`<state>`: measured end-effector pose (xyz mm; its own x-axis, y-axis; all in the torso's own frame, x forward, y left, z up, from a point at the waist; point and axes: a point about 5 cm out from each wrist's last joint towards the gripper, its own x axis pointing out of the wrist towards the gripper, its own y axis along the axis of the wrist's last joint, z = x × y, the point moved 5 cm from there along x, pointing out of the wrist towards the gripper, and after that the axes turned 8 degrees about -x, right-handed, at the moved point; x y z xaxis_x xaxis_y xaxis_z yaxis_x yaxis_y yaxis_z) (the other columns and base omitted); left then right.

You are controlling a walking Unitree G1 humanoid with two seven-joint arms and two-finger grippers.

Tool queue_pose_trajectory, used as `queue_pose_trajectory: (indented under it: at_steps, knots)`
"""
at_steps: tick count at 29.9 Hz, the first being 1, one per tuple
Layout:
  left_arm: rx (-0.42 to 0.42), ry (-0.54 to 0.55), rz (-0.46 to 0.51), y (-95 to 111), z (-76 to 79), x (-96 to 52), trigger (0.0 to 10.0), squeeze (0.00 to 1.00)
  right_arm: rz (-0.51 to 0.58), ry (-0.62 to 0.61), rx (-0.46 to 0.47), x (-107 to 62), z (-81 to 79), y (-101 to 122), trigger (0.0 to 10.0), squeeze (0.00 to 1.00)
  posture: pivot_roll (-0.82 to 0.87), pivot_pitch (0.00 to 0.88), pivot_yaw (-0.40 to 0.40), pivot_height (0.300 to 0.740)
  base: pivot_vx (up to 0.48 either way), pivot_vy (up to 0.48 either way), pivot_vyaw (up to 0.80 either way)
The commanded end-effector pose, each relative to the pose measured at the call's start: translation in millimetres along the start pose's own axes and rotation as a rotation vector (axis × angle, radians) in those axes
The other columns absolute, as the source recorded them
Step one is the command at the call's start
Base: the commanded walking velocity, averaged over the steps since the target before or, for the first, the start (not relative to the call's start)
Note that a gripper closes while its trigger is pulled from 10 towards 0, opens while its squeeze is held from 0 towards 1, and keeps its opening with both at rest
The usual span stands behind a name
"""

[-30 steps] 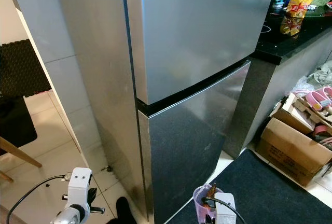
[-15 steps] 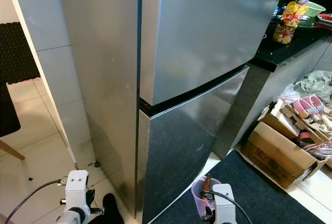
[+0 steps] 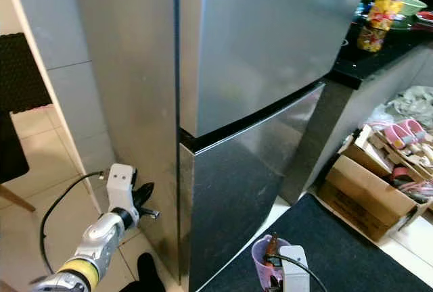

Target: Restocking fridge

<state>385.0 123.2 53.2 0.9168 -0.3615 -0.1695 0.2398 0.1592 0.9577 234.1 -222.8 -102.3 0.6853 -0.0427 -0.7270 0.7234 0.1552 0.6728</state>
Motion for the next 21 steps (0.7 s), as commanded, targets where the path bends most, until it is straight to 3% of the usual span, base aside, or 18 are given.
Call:
queue_pose_trajectory:
  at_steps: [1, 2, 3, 12, 13, 14, 15, 21]
  knots:
    - [-0.01, -0.023, -0.012, 3, 3.2, 3.7, 10.0, 0.19, 0.031, -0.032, 0.024, -0.9, 8.6, 5, 10.0, 0.0, -0.09, 0.013, -0.022, 0.74, 0.0, 0.0, 0.0]
    - [-0.01, -0.023, -0.012, 3, 3.2, 3.7, 10.0, 0.19, 0.031, -0.032, 0.024, -0.9, 8.6, 5, 10.0, 0.0, -0.09, 0.013, -0.022, 0.74, 0.0, 0.0, 0.0]
    - [-0.006, -0.048, 0.009, 15, 4.8, 7.7, 10.0, 1.0, 0.032, -0.041, 0.03, -1.5, 10.9, 4, 10.0, 0.0, -0.09, 0.017, -0.016, 0.74, 0.0, 0.0, 0.0]
    - [-0.01, -0.106, 0.02, 29, 10.7, 14.0, 10.0, 1.0, 0.032, -0.05, 0.034, -2.9, 13.3, 2, 10.0, 0.0, -0.1, 0.034, -0.017, 0.74, 0.0, 0.0, 0.0]
    - [-0.015, -0.128, 0.018, 30, 14.7, 15.2, 10.0, 0.67, 0.031, -0.05, 0.033, -3.1, 13.9, 1, 10.0, 0.0, -0.1, 0.034, -0.017, 0.74, 0.0, 0.0, 0.0]
    - [-0.019, -0.142, 0.018, 31, 17.3, 16.0, 10.0, 0.67, 0.031, -0.051, 0.032, -3.2, 14.3, 1, 10.0, 0.0, -0.1, 0.034, -0.017, 0.74, 0.0, 0.0, 0.0]
    - [-0.02, -0.16, 0.016, 32, 20.3, 16.9, 10.0, 0.0, 0.03, -0.051, 0.031, -3.4, 14.9, 1, 10.0, 0.0, -0.11, 0.036, -0.018, 0.74, 0.0, 0.0, 0.0]
    - [-0.024, -0.239, 0.007, 35, 32.4, 19.2, 10.0, 0.0, 0.029, -0.057, 0.029, -4.6, 17.6, -1, 10.0, 0.0, -0.11, 0.048, -0.01, 0.74, 0.0, 0.0, 0.0]
